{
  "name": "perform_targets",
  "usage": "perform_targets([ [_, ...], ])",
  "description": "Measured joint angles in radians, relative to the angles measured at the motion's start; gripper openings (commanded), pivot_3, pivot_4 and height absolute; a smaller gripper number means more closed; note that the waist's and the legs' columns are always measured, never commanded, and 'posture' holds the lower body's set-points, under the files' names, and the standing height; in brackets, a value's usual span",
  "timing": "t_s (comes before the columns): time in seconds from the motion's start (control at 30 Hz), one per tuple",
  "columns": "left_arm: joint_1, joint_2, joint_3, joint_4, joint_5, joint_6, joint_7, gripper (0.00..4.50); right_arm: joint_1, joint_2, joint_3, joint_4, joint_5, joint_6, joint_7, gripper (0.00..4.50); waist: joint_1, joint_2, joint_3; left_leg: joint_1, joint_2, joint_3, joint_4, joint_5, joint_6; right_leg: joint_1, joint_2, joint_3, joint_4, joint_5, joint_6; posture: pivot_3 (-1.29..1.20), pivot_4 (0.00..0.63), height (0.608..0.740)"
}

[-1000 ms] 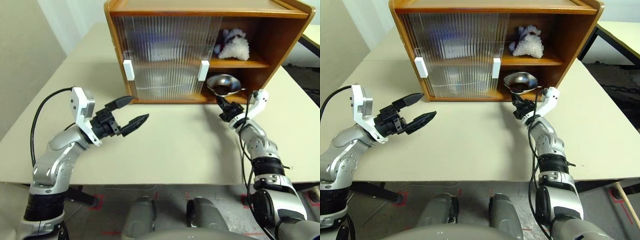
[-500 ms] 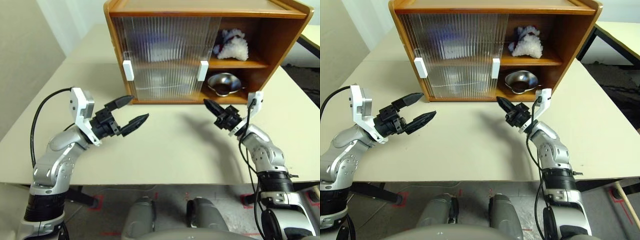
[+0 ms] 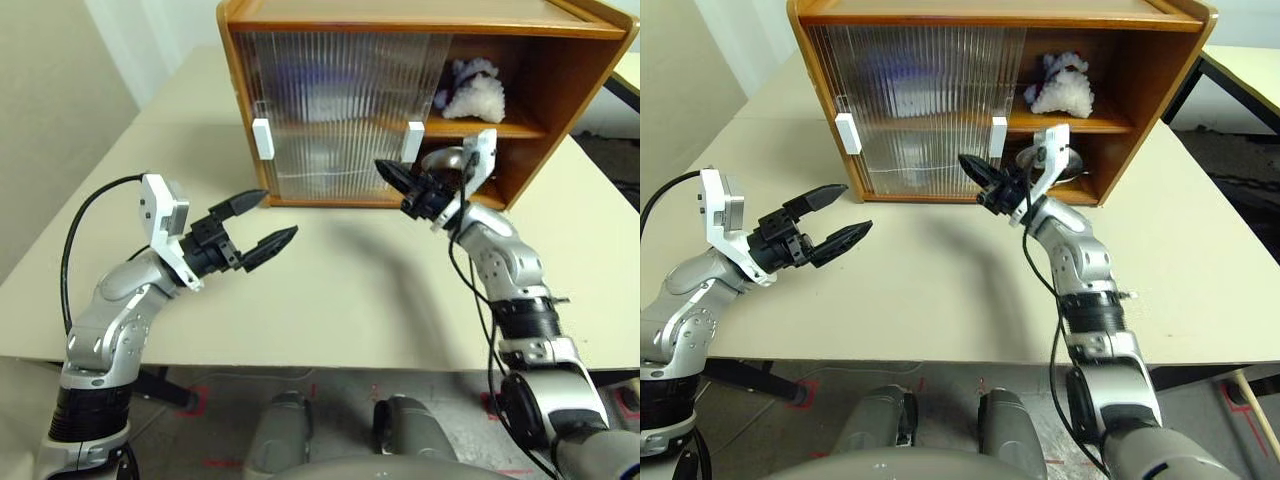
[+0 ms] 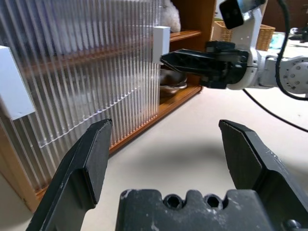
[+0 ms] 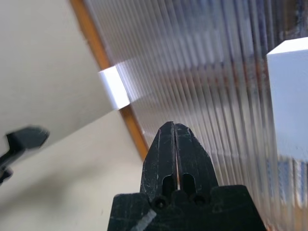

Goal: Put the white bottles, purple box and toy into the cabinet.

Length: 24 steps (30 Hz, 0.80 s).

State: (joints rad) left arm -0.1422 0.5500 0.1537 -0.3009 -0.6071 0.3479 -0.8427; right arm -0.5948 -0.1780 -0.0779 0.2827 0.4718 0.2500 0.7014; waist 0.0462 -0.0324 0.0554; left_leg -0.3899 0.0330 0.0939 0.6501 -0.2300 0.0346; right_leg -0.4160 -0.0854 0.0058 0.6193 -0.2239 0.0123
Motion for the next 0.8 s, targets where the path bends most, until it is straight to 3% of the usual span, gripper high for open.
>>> perform_targets([
  [0.37,-0.008,-0.004,-0.015,0.002,0.002,0.000,0.001,4.50,-0.077,-0.022,-0.036,0.139,-0.057,-0.053,-0.060,0.01,-0.001,-0.001,0.000,0.000,0.000,0.000,0.000,0.000,0.000,0.000,0.000,0.000,0.000,0.000,0.000,0.16,0.000,0.740],
  [0.8,-0.042,-0.007,-0.020,0.033,0.004,-0.003,-0.012,4.50,-0.059,-0.080,-0.059,0.149,-0.093,-0.111,-0.098,0.01,-0.004,-0.001,-0.001,0.000,0.000,0.000,0.001,0.000,0.000,0.000,0.000,0.000,0.001,0.000,0.001,0.12,0.000,0.740],
])
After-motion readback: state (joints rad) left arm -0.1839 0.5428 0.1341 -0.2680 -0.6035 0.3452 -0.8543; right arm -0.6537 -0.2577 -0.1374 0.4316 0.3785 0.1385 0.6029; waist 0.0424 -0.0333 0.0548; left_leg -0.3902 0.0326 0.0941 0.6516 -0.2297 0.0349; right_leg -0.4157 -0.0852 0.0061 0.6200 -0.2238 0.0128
